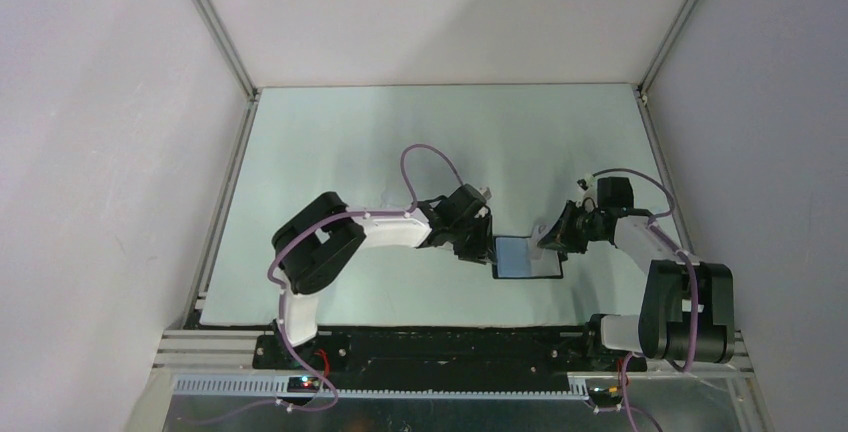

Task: Put the credit cards into the card holder
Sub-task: Insert the credit card into the card holder.

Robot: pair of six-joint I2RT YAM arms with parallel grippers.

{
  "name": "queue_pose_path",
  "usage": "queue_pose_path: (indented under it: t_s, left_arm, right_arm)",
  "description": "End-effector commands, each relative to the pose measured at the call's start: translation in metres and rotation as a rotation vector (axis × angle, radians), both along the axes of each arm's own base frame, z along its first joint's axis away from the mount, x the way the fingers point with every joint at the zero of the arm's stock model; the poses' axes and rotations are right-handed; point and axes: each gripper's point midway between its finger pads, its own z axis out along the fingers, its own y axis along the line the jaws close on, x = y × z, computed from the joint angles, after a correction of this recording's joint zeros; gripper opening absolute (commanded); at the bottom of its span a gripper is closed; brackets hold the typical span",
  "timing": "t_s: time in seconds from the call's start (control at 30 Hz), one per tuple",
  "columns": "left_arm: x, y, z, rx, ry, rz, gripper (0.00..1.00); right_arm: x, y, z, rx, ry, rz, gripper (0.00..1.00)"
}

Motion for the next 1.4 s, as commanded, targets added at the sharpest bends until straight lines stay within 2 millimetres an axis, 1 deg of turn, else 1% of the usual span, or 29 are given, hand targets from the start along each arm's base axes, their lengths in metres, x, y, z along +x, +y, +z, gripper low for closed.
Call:
queue_pose_path:
  t_s: [0.0, 0.23, 0.33, 0.4, 0.5, 0.87, 1.0, 1.1, 1.23, 1.37]
  left_arm:
    - [0.009, 0.006, -0.011, 0.036, -0.003, 0.009, 0.35]
    - [0.014, 0.011, -0.018, 0.061, 0.011, 0.024, 0.22]
    - [0.015, 0.014, -0.021, 0.075, 0.014, 0.032, 0.16]
    - [0.015, 0.016, -0.023, 0.083, 0.016, 0.035, 0.14]
    - [0.017, 0.02, -0.026, 0.095, 0.022, 0.045, 0.11]
    - [0.021, 0.026, -0.034, 0.12, 0.032, 0.059, 0.07]
    - [0.023, 0.028, -0.035, 0.124, 0.032, 0.06, 0.06]
    - [0.024, 0.028, -0.036, 0.126, 0.033, 0.058, 0.06]
    - [0.027, 0.03, -0.038, 0.133, 0.038, 0.063, 0.05]
    - [0.03, 0.032, -0.039, 0.138, 0.039, 0.068, 0.05]
  right_arm:
    - [0.002, 0.011, 0.011, 0.052, -0.023, 0.057, 0.0]
    - [-0.005, 0.023, 0.014, 0.056, -0.018, 0.104, 0.0]
    - [-0.007, 0.022, 0.012, 0.038, -0.01, 0.103, 0.0]
    - [-0.007, 0.022, 0.011, 0.038, -0.002, 0.1, 0.0]
    - [-0.011, 0.029, 0.007, 0.039, 0.025, 0.125, 0.0]
    - [-0.022, 0.032, -0.005, 0.032, 0.116, 0.125, 0.0]
    - [-0.024, 0.027, -0.011, -0.02, 0.164, 0.101, 0.0]
    - [-0.021, 0.025, -0.01, -0.036, 0.168, 0.103, 0.0]
    - [-0.018, 0.026, -0.006, -0.041, 0.167, 0.118, 0.03]
    - [-0.019, 0.027, -0.005, -0.038, 0.185, 0.125, 0.06]
